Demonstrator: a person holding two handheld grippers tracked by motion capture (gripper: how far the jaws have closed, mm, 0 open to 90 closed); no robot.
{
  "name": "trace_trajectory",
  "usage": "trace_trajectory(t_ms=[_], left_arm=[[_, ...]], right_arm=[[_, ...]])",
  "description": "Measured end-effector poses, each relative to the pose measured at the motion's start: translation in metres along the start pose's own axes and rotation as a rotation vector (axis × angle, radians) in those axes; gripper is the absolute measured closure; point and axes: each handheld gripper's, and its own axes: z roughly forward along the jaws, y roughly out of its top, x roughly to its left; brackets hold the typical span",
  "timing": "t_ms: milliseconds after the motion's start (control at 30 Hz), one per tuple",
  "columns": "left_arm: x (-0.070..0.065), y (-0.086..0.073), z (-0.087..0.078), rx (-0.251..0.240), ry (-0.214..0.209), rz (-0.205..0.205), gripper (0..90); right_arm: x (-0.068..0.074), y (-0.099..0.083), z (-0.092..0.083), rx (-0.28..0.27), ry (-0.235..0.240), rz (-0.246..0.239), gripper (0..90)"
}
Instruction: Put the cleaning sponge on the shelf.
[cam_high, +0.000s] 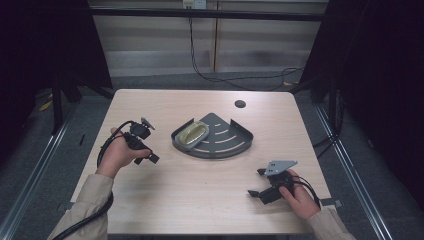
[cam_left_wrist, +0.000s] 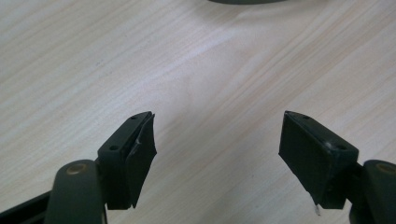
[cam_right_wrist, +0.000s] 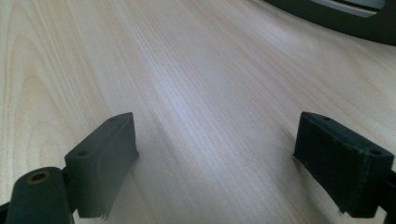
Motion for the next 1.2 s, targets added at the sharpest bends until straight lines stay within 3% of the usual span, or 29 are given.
trace_trajectory(t_ms=[400,667,733,767,933,1200], left_arm=[[0.004,-0.031,0.014,-0.048,-0.014,-0.009,26.4],[0.003,-0.052,0.027,-0.112,-0.001,0.038,26.3],[0.002,-0.056,0.03,-0.127,0.013,0.062,26.1],[0.002,-0.059,0.032,-0.14,0.028,0.1,25.4],[0.002,-0.071,0.039,-0.204,0.042,0.142,21.2],[0.001,-0.078,0.044,-0.273,0.043,0.146,15.8]], right_arm=[[0.0,0.0,0.0,0.0,0.0,0.0,12.4],[0.0,0.0,0.0,0.0,0.0,0.0,12.4],[0.0,0.0,0.0,0.0,0.0,0.0,12.4],[0.0,0.0,0.0,0.0,0.0,0.0,12.4],[0.0,0.0,0.0,0.0,0.0,0.001,12.4],[0.0,0.0,0.0,0.0,0.0,0.001,12.4]])
